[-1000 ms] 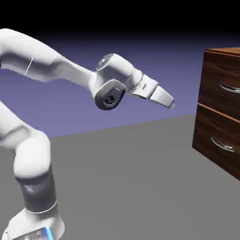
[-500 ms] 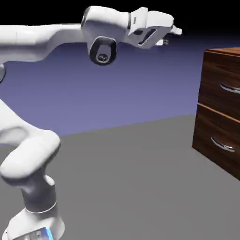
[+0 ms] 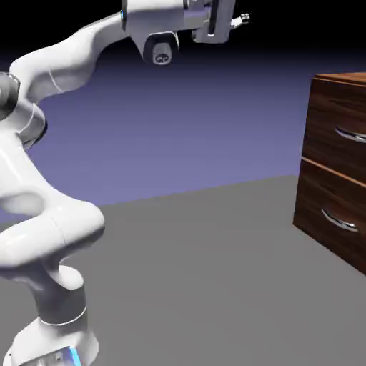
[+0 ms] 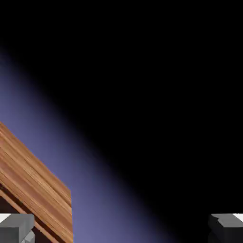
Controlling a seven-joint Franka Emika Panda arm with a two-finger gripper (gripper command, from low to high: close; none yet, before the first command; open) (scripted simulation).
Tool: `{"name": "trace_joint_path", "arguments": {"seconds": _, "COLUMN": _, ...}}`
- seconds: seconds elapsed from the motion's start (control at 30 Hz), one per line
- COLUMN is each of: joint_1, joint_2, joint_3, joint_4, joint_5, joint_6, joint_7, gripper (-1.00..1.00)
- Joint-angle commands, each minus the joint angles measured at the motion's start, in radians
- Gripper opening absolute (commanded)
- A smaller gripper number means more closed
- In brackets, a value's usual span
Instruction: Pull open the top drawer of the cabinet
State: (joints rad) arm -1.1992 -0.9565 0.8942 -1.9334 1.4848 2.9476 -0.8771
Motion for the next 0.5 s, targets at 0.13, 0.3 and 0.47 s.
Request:
{"name": "trace_joint_path", "arguments": {"seconds": 0.13, "joint_1": -0.163, "joint_2": -0.052, "joint_3": 0.12, "joint_4": 0.118, "joint_5": 0.2, "joint_6": -0.012, "joint_7": -0.218, "gripper": 0.0}}
{"name": "trace_joint_path", "arguments": {"seconds": 0.3, "joint_1": -0.326, "joint_2": -0.104, "joint_3": 0.24, "joint_4": 0.236, "joint_5": 0.399, "joint_6": -0.024, "joint_7": -0.435, "gripper": 0.0}}
{"name": "trace_joint_path", "arguments": {"seconds": 0.47, "joint_1": -0.488, "joint_2": -0.156, "joint_3": 0.361, "joint_4": 0.353, "joint_5": 0.599, "joint_6": -0.036, "joint_7": -0.652, "gripper": 0.0}}
